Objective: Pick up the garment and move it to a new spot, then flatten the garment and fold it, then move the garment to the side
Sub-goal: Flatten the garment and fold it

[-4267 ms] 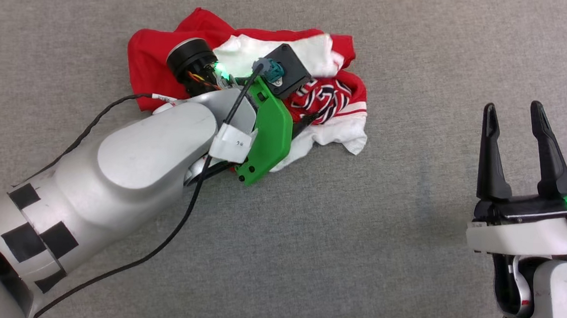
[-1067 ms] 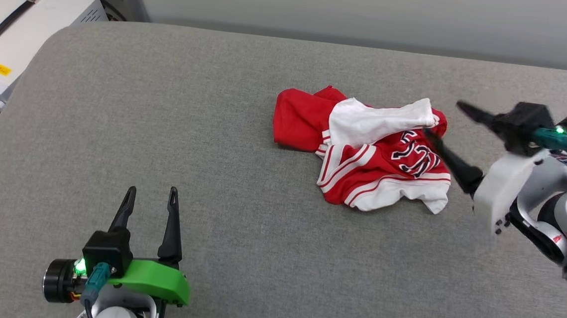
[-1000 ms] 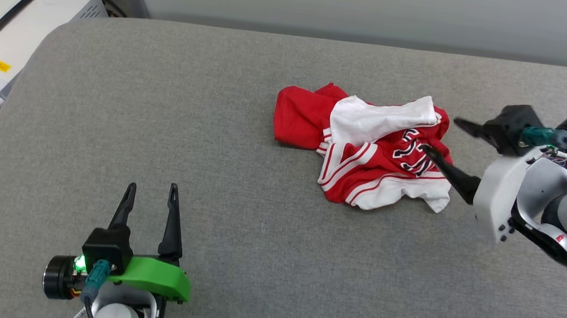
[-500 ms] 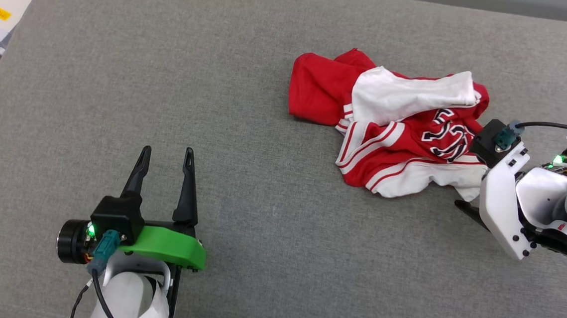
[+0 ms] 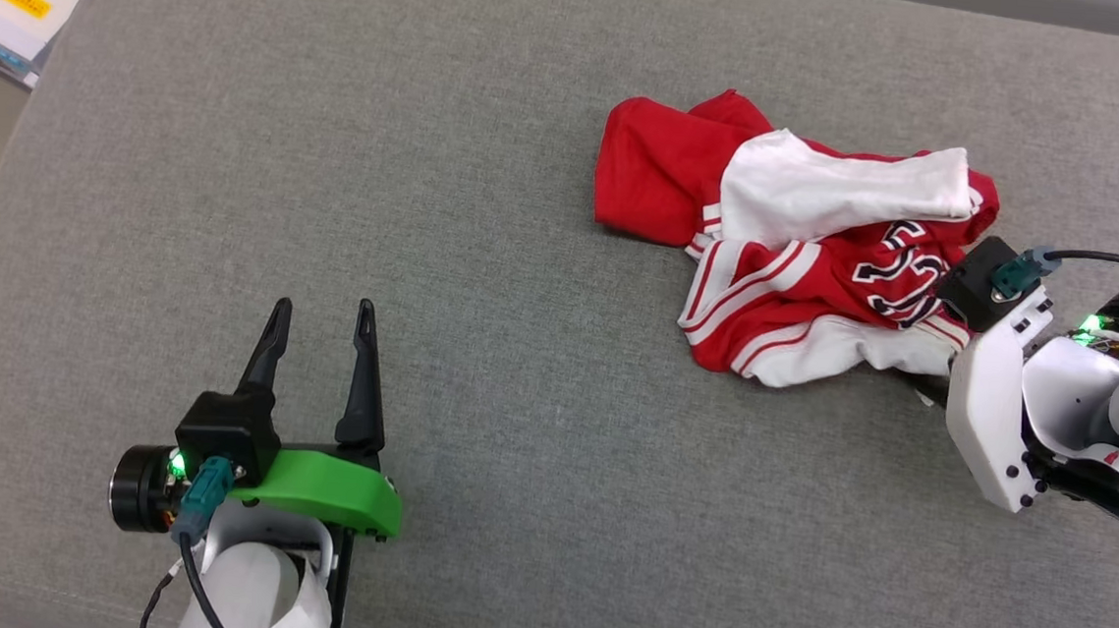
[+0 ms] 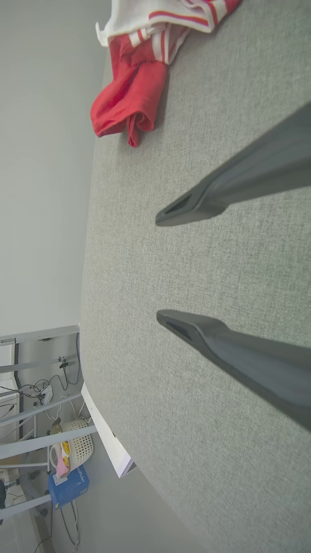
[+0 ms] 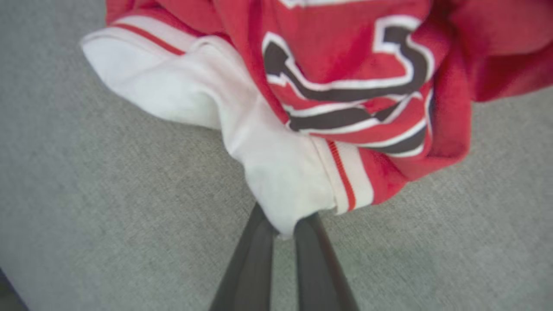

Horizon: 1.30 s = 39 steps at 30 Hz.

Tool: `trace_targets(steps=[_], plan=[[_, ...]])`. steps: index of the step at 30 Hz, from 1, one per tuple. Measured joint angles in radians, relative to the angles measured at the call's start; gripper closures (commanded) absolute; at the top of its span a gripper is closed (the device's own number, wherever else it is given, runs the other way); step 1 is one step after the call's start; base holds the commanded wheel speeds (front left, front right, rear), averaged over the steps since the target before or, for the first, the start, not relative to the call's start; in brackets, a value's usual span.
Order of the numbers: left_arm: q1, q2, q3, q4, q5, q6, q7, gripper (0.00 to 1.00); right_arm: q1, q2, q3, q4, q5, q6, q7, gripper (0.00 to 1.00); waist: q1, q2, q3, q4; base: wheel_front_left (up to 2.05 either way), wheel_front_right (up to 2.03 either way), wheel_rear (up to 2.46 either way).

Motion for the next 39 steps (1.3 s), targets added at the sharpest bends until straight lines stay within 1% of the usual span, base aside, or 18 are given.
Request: trace_targets(steps=[3,7,11,15,19,21,24,28,30,31,32,33,36,39], plan=[[0.019,0.000,0.007,0.002,0.006,0.000,0.000,0.00,0.010,-0.030,-0.010,-0.050,0.036,0.000,-0.044,1.00,0.0000,0.0000,-0.033,-0.011,0.00,0.00,0.00],[0.051,0.000,0.023,0.003,0.013,-0.007,0.000,0.00,0.044,-0.115,-0.050,-0.122,0.069,0.000,-0.082,1.00,0.0000,0.0000,-0.083,-0.034,0.00,0.00,0.00],[0.074,0.000,0.034,0.004,0.023,-0.019,0.000,0.00,0.118,-0.196,-0.094,-0.154,0.102,0.000,-0.093,1.00,0.0000,0.0000,-0.123,-0.062,0.00,0.00,0.00],[0.079,0.000,0.039,0.004,0.031,-0.028,0.000,0.00,0.212,-0.256,-0.137,-0.129,0.150,0.000,-0.102,1.00,-0.0001,0.0000,-0.145,-0.088,0.00,0.00,0.00],[0.079,0.000,0.038,0.004,0.035,-0.036,0.000,0.00,0.281,-0.292,-0.180,-0.030,0.194,0.000,-0.106,1.00,-0.0001,0.0000,-0.148,-0.100,0.00,0.00,0.00],[0.078,0.000,0.035,0.006,0.038,-0.038,0.000,0.00,0.307,-0.293,-0.198,0.030,0.211,0.000,-0.104,1.00,-0.0001,0.0000,-0.142,-0.099,0.00,0.00,0.00],[0.077,0.000,0.027,0.010,0.041,-0.043,0.000,0.00,0.335,-0.274,-0.213,0.131,0.214,0.000,-0.096,1.00,0.0000,0.0000,-0.126,-0.092,0.00,0.00,0.00],[0.072,0.000,0.013,0.019,0.041,-0.043,0.000,0.00,0.370,-0.203,-0.218,0.253,0.202,0.000,-0.096,1.00,-0.0001,0.0000,-0.109,-0.075,0.00,0.00,0.00],[0.072,0.000,0.009,0.025,0.041,-0.043,0.000,0.00,0.376,-0.177,-0.238,0.287,0.202,0.000,-0.131,1.00,-0.0001,0.0000,-0.107,-0.067,0.00,0.00,0.00],[0.072,-0.001,0.009,0.028,0.041,-0.043,0.000,0.00,0.376,-0.168,-0.251,0.296,0.206,0.000,-0.149,0.98,-0.0001,0.0000,-0.110,-0.065,0.00,0.00,0.00],[0.073,-0.001,0.009,0.030,0.041,-0.043,0.000,0.00,0.377,-0.158,-0.262,0.303,0.207,0.000,-0.171,0.58,-0.0001,0.0000,-0.114,-0.064,0.00,0.00,0.00],[0.074,-0.001,0.009,0.033,0.041,-0.043,0.000,0.00,0.379,-0.149,-0.273,0.307,0.207,0.000,-0.199,0.00,-0.0001,0.0000,-0.119,-0.064,0.00,0.00,0.00],[0.080,-0.001,0.012,0.035,0.041,-0.042,0.000,0.00,0.389,-0.136,-0.310,0.307,0.203,0.000,-0.277,0.00,-0.0001,0.0000,-0.141,-0.065,0.00,0.00,0.00],[0.093,-0.001,0.014,0.034,0.041,-0.042,0.000,0.00,0.397,-0.160,-0.351,0.287,0.188,0.000,-0.341,0.00,-0.0001,0.0000,-0.170,-0.072,0.00,0.00,0.00]])
